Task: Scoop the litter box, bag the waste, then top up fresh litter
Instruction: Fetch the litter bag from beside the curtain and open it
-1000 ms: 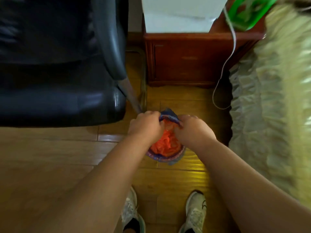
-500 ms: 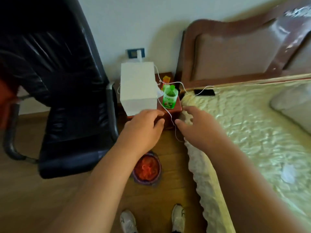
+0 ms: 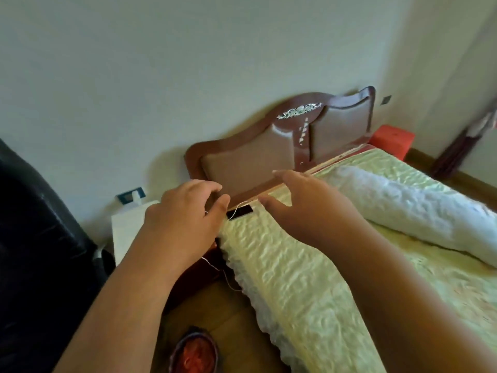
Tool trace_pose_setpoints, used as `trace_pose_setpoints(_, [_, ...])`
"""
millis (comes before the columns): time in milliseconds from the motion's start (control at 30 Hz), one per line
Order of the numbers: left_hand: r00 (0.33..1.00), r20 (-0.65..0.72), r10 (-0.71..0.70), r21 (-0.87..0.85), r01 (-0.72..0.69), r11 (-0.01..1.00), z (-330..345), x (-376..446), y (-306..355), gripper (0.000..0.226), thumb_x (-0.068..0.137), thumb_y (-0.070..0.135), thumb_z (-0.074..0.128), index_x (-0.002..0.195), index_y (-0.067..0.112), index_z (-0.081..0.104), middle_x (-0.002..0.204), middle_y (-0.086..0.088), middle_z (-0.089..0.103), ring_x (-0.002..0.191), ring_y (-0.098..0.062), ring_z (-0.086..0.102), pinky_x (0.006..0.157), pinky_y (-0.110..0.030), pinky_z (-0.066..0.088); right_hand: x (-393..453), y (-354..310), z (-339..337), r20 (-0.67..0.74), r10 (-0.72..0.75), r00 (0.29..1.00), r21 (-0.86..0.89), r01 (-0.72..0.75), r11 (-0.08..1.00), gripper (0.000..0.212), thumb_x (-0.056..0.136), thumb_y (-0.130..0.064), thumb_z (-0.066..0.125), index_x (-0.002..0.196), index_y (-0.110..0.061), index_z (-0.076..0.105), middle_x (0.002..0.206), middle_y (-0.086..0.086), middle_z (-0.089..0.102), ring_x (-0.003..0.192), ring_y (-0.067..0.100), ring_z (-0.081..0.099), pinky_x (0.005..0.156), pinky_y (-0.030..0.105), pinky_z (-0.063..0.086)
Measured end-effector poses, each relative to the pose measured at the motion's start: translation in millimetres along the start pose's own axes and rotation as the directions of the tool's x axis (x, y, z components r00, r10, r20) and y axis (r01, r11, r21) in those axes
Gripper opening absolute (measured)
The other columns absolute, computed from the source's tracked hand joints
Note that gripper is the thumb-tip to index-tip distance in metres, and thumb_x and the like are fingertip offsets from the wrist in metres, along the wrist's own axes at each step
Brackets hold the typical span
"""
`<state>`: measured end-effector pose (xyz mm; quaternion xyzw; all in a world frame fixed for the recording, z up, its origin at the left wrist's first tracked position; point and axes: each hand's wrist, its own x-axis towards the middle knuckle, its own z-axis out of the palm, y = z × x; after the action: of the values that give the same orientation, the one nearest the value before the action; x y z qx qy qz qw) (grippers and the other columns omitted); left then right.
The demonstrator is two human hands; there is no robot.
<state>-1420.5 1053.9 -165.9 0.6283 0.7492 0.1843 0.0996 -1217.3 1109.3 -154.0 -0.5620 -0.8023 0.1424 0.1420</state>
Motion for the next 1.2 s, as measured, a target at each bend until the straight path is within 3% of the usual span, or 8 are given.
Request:
trace_pose_setpoints(167, [0.974, 0.114, 0.196, 0.075, -0.206, 0.976, 12, 21, 44, 0.052, 0.102, 0.059, 0.033, 0.147, 0.040, 0.048, 0.154, 0.020, 0.046, 0.140, -0.013, 0.043, 0.110, -0.048, 0.041, -37, 32, -24, -0.101, 0.181, 0.978, -0.001, -0.182, 0.983, 0.060, 0.097, -0.064, 0.045, 0.150, -0.038, 0.040, 0.151, -0.015, 0.048, 0.133, 0.014, 0.052, 0.106, 0.042, 0.047])
trace_pose_setpoints(267, [0.941, 0.164, 0.294, 0.058, -0.307, 0.950, 20, 39, 65, 0.051, 0.103, 0.058, 0.034, 0.149, 0.040, 0.047, 0.155, 0.020, 0.044, 0.144, -0.013, 0.039, 0.114, -0.047, 0.038, -59, 45, -32, -0.151, 0.325, 0.934, -0.015, -0.331, 0.943, 0.059, 0.097, -0.064, 0.043, 0.150, -0.038, 0.038, 0.155, -0.017, 0.043, 0.124, 0.013, 0.058, 0.102, 0.041, 0.049])
trace_pose_setpoints(500, [0.758, 0.288, 0.586, -0.030, -0.604, 0.796, 39, 43, 102, 0.049, 0.103, 0.057, 0.036, 0.147, 0.040, 0.047, 0.156, 0.017, 0.044, 0.143, -0.015, 0.040, 0.112, -0.046, 0.034, -122, 44, -30, -0.287, 0.634, 0.718, 0.017, -0.658, 0.753, 0.061, 0.098, -0.063, 0.042, 0.152, -0.035, 0.036, 0.156, -0.012, 0.042, 0.128, 0.016, 0.056, 0.102, 0.041, 0.048])
trace_pose_setpoints(833, [0.303, 0.368, 0.879, -0.349, -0.831, 0.433, 54, -43, 170, 0.050, 0.100, 0.061, 0.040, 0.144, 0.042, 0.052, 0.154, 0.014, 0.048, 0.137, -0.022, 0.048, 0.113, -0.054, 0.039, -261, -5, -18, -0.407, 0.880, 0.244, 0.157, -0.930, 0.331, 0.063, 0.098, -0.062, 0.044, 0.153, -0.034, 0.037, 0.157, -0.010, 0.041, 0.140, 0.018, 0.044, 0.109, 0.043, 0.043])
trace_pose_setpoints(1000, [0.076, 0.294, 0.953, -0.499, -0.838, 0.220, 54, -121, 203, 0.050, 0.096, 0.066, 0.037, 0.137, 0.046, 0.056, 0.148, 0.016, 0.053, 0.117, -0.021, 0.064, 0.108, -0.056, 0.045, -345, -38, -15, -0.414, 0.910, -0.015, 0.259, -0.961, 0.102, 0.064, 0.098, -0.063, 0.044, 0.155, -0.034, 0.034, 0.160, -0.007, 0.036, 0.144, 0.020, 0.039, 0.113, 0.043, 0.037])
trace_pose_setpoints(1200, [-0.208, 0.284, 0.936, -0.594, -0.804, 0.002, 54, -222, 220, 0.046, 0.098, 0.066, 0.038, 0.137, 0.047, 0.054, 0.148, 0.019, 0.052, 0.123, -0.019, 0.061, 0.108, -0.056, 0.046, -440, -85, 4, -0.387, 0.878, -0.281, 0.402, -0.908, -0.114, 0.065, 0.096, -0.063, 0.044, 0.154, -0.035, 0.034, 0.160, -0.010, 0.036, 0.141, 0.020, 0.040, 0.113, 0.043, 0.038])
